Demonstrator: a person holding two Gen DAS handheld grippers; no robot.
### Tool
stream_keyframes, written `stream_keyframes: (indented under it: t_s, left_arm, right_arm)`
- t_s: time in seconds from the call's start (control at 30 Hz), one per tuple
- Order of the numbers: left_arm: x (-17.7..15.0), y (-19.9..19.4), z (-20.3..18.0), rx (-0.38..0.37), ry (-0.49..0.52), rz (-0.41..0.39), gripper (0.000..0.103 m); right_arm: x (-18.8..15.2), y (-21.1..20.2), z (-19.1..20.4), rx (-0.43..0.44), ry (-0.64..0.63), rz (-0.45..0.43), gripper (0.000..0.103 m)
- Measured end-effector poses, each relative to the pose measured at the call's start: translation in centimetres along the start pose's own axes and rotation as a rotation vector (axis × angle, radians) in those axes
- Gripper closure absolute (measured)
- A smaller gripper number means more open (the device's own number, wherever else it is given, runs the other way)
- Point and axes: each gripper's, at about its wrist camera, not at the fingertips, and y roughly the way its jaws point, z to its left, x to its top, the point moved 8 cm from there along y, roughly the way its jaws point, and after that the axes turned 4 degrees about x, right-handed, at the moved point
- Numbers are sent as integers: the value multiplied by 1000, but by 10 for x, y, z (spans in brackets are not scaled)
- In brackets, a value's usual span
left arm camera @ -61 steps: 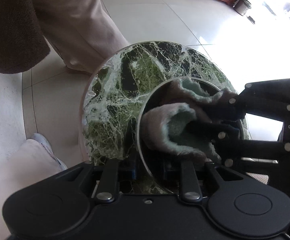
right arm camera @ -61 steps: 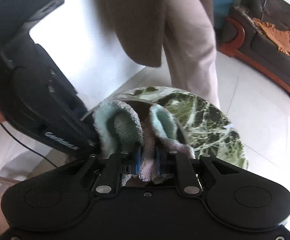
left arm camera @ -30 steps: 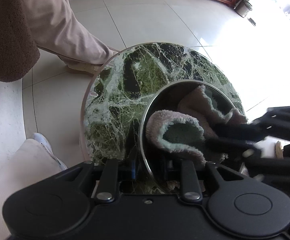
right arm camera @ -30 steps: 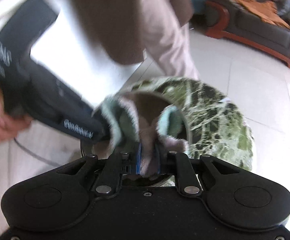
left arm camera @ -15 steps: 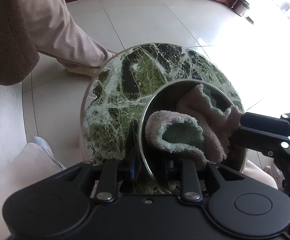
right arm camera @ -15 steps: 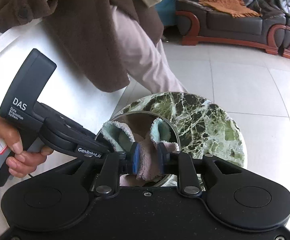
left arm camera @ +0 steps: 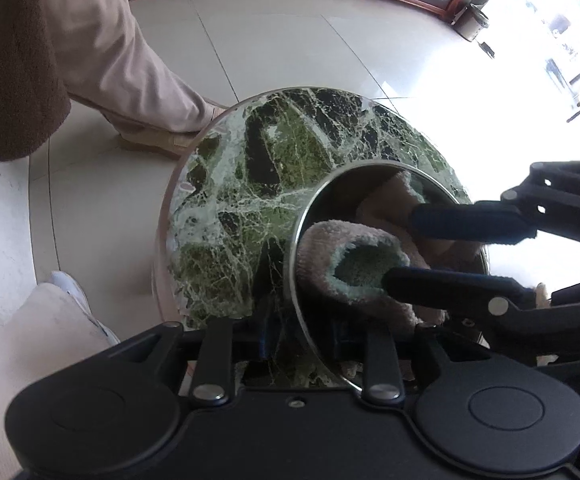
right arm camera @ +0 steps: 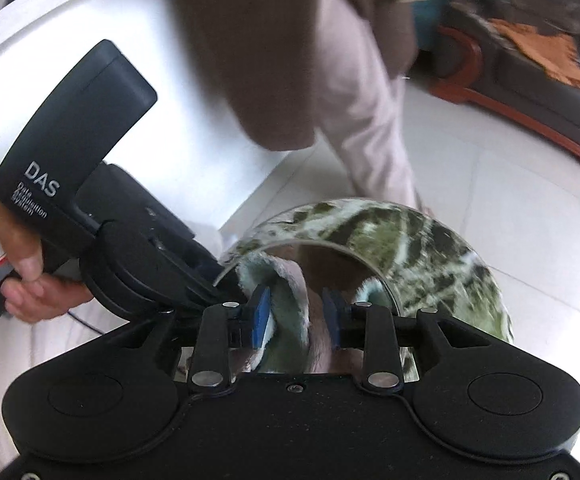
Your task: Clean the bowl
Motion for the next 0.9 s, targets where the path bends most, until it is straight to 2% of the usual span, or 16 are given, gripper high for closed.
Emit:
stream_keyframes:
  t_s: [0.13, 0.37, 0.5, 0.57, 0.6, 0.67, 0.73, 0.77, 0.9]
  left_arm:
    - [0, 0, -1, -3, 22, 0, 77]
    - [0, 1, 0, -14, 42, 4, 77]
    - [0, 1, -2, -8, 54, 3, 77]
    - [0, 1, -2, -5, 60, 2, 77]
    - [0, 1, -3, -3, 62, 2, 77]
    - [0, 1, -3, 0, 68, 2, 77]
    - [0, 1, -4, 3, 74, -1, 77]
    - [0, 1, -4, 4, 74, -2, 77]
    - [0, 1, -4, 10, 70, -4, 77]
  right_arm:
    - [4, 6, -8, 19, -34, 40, 74]
    - [5, 6, -7, 109, -68, 81, 74]
    - [3, 23, -7, 146, -96, 124, 74]
    - [2, 28, -7, 166, -89, 130, 82]
    - [1, 29, -8, 181, -79, 128, 82]
    - [-1, 30, -11, 186, -58, 124, 92]
    - [-2, 25, -15, 176, -24, 99, 94]
    - [-3, 22, -17, 174, 12, 78, 99]
    - [-8, -1, -31, 173, 210, -48, 99]
